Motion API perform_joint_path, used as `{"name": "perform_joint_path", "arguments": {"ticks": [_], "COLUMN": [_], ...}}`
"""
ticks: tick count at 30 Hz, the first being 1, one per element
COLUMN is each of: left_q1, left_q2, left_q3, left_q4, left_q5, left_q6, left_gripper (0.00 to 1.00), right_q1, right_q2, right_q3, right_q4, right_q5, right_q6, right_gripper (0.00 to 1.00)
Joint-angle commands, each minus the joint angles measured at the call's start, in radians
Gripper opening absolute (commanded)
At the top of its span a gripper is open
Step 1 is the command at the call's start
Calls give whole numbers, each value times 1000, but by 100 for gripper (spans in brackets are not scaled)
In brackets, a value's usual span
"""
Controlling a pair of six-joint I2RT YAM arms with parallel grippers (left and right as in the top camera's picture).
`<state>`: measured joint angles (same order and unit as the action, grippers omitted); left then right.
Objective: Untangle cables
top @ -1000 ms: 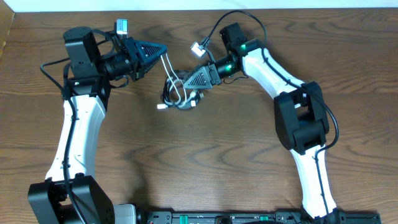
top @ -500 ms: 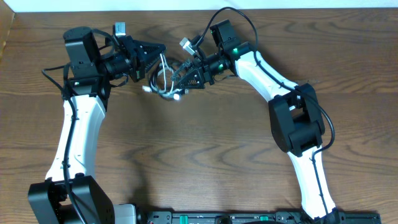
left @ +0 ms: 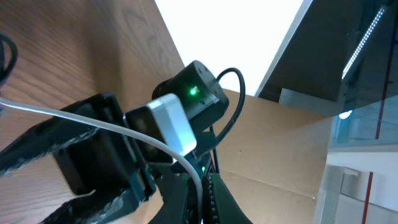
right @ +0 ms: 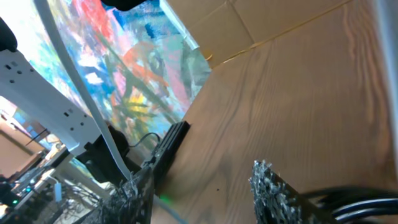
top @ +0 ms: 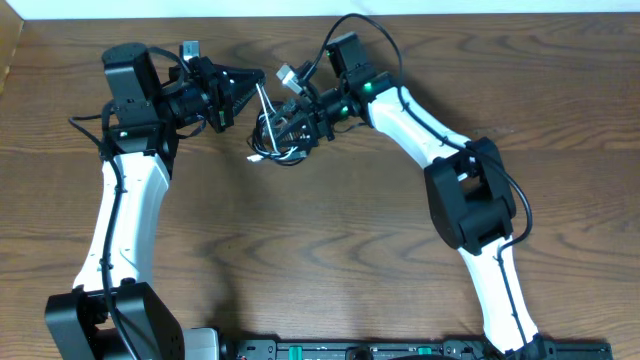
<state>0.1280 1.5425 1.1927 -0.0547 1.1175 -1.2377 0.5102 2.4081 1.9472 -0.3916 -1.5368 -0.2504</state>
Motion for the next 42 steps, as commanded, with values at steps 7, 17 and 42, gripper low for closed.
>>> {"name": "perform_joint_path", "arguments": {"ticks": [7, 17, 42], "left_q1": [-1, -1, 0], "left_q2": [-18, -18, -16], "left_q3": [23, 23, 22], "left_q4": [4, 4, -8], "left_q5": [-8, -8, -277], "left_q6": [-10, -10, 248], "left_gripper": [8, 7, 8], "right_q1": [-15, -18, -24], "right_q2": [-3, -3, -3], "right_q3": [2, 2, 2], "right_q4": [-8, -6, -7], "right_q5": [-26, -25, -1], "right_q6": [-13, -14, 206], "right_gripper": [45, 44, 1]}}
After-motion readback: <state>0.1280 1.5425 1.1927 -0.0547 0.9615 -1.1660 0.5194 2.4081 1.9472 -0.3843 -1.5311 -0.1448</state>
